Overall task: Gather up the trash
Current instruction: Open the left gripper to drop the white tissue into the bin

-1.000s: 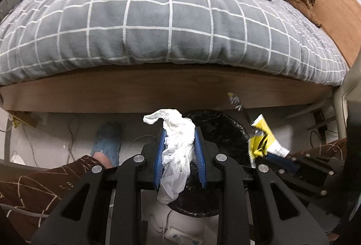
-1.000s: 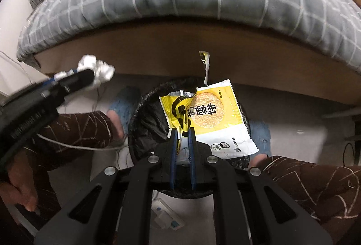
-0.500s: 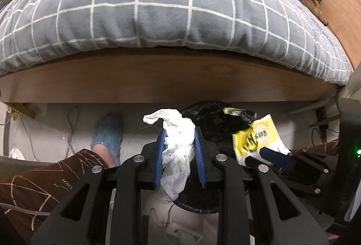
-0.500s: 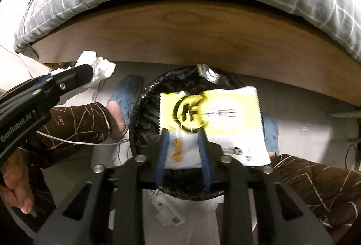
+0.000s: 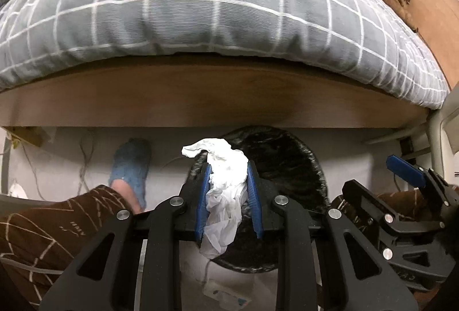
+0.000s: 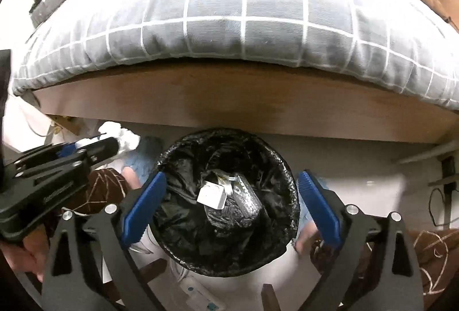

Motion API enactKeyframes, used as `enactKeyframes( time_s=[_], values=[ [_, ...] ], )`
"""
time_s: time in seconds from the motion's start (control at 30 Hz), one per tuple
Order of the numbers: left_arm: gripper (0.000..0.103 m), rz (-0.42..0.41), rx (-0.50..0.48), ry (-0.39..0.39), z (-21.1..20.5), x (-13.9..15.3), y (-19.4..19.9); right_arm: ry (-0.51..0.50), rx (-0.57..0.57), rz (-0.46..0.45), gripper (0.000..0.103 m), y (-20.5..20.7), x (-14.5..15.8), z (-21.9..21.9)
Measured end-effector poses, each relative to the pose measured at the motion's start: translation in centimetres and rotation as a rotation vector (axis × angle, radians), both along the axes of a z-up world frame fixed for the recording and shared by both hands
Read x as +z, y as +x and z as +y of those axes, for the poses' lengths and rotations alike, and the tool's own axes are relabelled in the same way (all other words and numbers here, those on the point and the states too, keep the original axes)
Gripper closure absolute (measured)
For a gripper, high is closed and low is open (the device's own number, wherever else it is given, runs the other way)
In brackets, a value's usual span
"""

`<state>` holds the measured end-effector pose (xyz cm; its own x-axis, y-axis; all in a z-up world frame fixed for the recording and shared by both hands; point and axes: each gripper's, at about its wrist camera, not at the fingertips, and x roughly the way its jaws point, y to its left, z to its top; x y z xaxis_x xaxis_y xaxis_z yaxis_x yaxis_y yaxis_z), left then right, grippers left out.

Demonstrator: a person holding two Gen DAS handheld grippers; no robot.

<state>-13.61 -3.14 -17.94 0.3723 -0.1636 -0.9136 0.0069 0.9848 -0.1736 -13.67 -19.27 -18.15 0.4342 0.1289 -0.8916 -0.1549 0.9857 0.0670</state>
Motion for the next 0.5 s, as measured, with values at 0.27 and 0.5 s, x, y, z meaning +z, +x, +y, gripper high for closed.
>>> enactKeyframes(
  time_s=[0.27, 0.5],
  values=[
    [0.079, 0.033, -0.053, -0.013, -2.2, -1.1, -0.4, -0.022, -0.035, -0.008, 0.010, -0.1, 0.2, -1.8],
    [0.078, 0.038, -0.111, -0.004, -4.7, -1.7, -0.9, -0.042, -0.058, 0.010, 0.010, -0.6, -0.4, -3.0]
  ],
)
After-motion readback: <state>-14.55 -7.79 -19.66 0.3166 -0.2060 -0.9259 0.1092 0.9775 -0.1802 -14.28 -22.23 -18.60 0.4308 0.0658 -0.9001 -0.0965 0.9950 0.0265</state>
